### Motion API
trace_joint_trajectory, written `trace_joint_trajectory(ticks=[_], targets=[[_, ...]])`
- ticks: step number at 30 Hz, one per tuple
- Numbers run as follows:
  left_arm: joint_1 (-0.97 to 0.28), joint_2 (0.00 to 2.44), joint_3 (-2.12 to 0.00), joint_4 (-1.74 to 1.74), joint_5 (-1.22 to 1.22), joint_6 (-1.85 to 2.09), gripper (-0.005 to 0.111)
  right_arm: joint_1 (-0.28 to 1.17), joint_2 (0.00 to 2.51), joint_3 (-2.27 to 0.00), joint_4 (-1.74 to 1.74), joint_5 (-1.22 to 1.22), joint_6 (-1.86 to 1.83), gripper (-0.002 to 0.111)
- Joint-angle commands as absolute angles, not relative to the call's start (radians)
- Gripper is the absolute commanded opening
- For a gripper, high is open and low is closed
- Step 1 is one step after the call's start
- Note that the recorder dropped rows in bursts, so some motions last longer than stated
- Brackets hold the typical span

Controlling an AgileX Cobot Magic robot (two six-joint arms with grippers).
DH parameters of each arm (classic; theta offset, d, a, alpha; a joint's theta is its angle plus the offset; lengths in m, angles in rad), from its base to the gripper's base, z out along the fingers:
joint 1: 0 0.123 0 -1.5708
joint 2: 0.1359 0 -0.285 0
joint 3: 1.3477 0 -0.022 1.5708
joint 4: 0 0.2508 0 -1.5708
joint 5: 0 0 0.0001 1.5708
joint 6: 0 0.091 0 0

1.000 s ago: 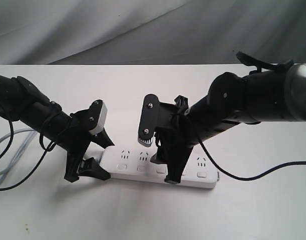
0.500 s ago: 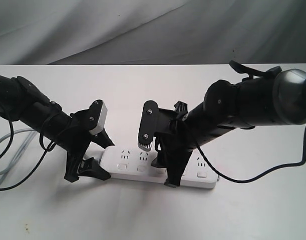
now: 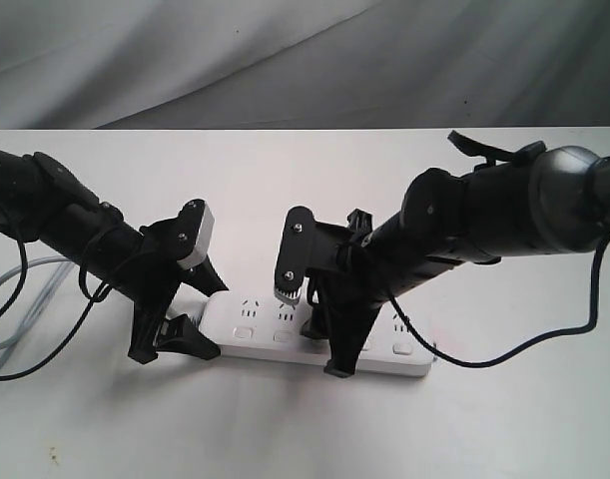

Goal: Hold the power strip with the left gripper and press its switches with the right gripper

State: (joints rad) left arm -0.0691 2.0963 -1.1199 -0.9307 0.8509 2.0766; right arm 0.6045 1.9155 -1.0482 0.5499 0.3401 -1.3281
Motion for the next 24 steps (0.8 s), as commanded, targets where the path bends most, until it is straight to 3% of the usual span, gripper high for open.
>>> trace_joint_trajectory(ticks=[1, 24], targets=[[-0.074, 2.096, -1.122, -0.904, 0.841, 2.078, 0.068, 0.580, 1.927, -1.044, 0.535, 0.380, -1.332, 0.053], [-0.074, 2.096, -1.122, -0.904, 0.841, 2.077, 0.068, 0.584, 1.960, -1.044, 0.539, 0.401, -1.332, 0.053]])
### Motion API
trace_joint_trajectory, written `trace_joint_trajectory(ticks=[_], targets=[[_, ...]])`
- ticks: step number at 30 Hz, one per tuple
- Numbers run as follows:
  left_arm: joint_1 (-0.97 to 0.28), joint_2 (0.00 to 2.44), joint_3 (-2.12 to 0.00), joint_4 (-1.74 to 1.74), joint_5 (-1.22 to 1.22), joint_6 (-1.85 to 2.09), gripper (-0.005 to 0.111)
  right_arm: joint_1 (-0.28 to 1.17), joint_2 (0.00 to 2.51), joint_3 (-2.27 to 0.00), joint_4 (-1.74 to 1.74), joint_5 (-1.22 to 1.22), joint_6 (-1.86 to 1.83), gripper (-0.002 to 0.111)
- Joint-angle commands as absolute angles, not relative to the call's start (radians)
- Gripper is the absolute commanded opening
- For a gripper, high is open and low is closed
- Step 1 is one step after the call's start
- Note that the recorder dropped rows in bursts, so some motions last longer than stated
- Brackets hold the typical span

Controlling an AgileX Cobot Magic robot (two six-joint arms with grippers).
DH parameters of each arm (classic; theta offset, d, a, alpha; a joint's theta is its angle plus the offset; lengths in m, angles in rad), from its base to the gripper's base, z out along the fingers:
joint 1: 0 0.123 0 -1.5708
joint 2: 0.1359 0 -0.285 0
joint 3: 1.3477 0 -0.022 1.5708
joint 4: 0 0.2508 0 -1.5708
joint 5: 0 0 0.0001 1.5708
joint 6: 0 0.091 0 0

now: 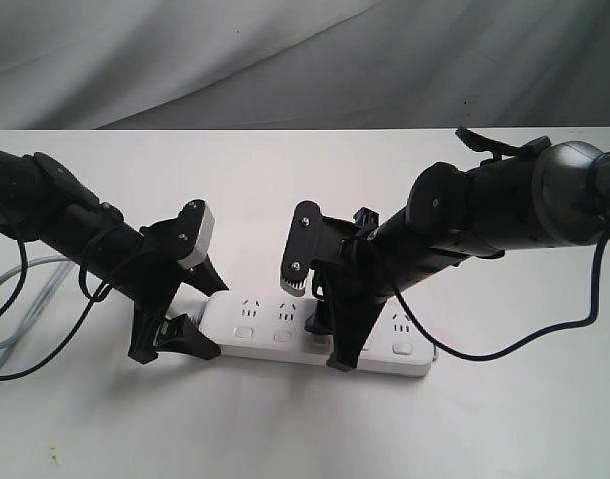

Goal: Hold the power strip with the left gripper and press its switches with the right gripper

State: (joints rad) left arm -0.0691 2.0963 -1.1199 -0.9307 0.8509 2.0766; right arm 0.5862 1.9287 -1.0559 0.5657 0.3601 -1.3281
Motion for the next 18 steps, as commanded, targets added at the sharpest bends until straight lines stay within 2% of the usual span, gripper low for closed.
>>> trace_joint_trajectory(ticks=[1, 18], targets=[[-0.074, 2.096, -1.122, -0.904, 0.841, 2.077, 0.068, 0.584, 1.960, -1.044, 0.539, 0.401, -1.332, 0.053], [-0.074, 2.096, -1.122, -0.904, 0.841, 2.074, 0.068, 0.590, 1.897, -1.044, 0.541, 0.382, -1.332, 0.053]])
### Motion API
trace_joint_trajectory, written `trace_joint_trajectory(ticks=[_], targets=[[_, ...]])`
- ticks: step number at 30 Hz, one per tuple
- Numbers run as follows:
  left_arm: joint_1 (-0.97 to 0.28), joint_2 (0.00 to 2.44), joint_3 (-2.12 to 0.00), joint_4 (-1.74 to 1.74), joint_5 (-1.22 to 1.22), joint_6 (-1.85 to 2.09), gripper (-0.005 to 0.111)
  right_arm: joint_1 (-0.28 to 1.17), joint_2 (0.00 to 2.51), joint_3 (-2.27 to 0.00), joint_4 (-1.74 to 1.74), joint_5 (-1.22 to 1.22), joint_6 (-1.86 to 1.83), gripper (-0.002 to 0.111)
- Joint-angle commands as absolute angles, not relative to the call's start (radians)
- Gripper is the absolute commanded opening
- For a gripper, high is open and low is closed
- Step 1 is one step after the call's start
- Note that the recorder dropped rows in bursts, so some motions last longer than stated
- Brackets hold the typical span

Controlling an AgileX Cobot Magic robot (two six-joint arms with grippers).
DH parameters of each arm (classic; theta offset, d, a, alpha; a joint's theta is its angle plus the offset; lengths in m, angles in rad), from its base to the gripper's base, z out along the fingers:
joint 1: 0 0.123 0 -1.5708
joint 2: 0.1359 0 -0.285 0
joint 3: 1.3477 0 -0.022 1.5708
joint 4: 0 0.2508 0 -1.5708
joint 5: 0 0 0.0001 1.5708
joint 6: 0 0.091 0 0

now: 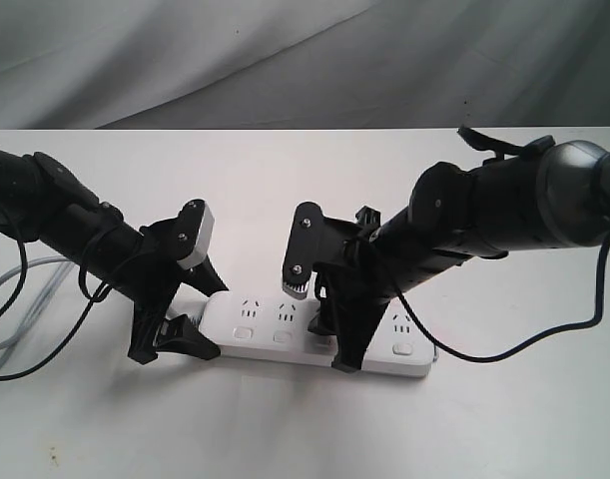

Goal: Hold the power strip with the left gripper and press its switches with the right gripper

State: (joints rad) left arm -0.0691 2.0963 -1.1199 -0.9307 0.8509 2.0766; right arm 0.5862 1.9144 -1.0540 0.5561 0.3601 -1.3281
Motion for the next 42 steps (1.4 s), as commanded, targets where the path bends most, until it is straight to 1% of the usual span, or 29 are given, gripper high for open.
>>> trace_joint_trajectory(ticks=[1, 19, 28, 42], targets=[[-0.074, 2.096, -1.122, -0.904, 0.841, 2.074, 0.068, 0.592, 1.892, -1.044, 0.541, 0.378, -1.332, 0.053], [-0.074, 2.096, -1.122, -0.904, 0.841, 2.075, 0.068, 0.602, 1.876, -1.044, 0.541, 0.377, -1.332, 0.053], [-0.074, 2.096, -1.122, -0.904, 0.841, 2.077, 0.068, 0.603, 1.951, -1.044, 0.538, 0.377, -1.332, 0.053], [-0.074, 2.096, -1.122, -0.904, 0.841, 2.075, 0.068, 0.582, 1.962, -1.044, 0.533, 0.411, -1.330, 0.053]])
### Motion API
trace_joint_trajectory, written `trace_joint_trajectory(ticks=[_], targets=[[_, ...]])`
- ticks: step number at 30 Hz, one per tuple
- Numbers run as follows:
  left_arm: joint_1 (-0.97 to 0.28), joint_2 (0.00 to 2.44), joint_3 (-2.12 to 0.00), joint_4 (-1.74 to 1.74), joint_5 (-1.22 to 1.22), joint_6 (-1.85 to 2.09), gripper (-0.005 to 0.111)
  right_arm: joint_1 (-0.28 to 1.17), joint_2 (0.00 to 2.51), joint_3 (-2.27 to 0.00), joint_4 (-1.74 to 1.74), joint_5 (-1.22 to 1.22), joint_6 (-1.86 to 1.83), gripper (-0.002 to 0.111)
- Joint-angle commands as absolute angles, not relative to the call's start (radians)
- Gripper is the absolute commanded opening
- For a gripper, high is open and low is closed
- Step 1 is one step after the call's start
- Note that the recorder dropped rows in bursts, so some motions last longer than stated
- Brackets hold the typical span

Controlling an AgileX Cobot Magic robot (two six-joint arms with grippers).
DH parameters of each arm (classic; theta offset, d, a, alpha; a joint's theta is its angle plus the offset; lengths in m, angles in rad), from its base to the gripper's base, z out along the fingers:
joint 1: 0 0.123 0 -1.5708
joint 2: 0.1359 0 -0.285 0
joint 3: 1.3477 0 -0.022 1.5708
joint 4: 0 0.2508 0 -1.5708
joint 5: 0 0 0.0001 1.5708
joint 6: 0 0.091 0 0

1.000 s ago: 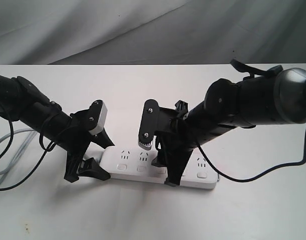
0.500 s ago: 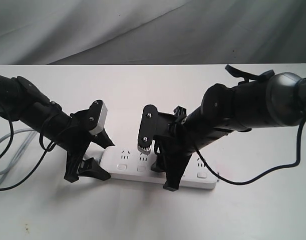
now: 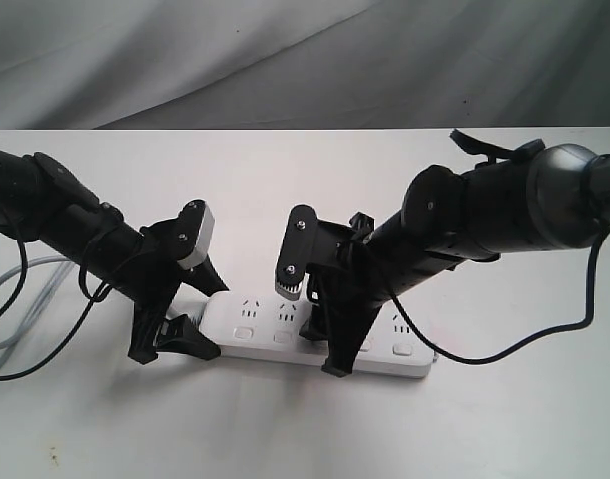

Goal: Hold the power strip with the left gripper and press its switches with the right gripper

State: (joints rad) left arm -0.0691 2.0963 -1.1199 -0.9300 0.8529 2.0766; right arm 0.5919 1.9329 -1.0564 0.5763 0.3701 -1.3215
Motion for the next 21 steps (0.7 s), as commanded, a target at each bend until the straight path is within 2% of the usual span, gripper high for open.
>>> trace_joint_trajectory(ticks=[1, 12, 21], targets=[[-0.074, 2.096, -1.122, -0.904, 0.841, 2.075, 0.068, 0.582, 1.962, -1.044, 0.520, 0.411, -1.330, 0.053], [-0.074, 2.096, -1.122, -0.904, 0.841, 2.078, 0.068, 0.579, 1.960, -0.956, 0.569, 0.296, -1.421, 0.053], [-0.074, 2.096, -1.122, -0.904, 0.841, 2.074, 0.068, 0.590, 1.761, -0.955, 0.606, 0.282, -1.411, 0.053]])
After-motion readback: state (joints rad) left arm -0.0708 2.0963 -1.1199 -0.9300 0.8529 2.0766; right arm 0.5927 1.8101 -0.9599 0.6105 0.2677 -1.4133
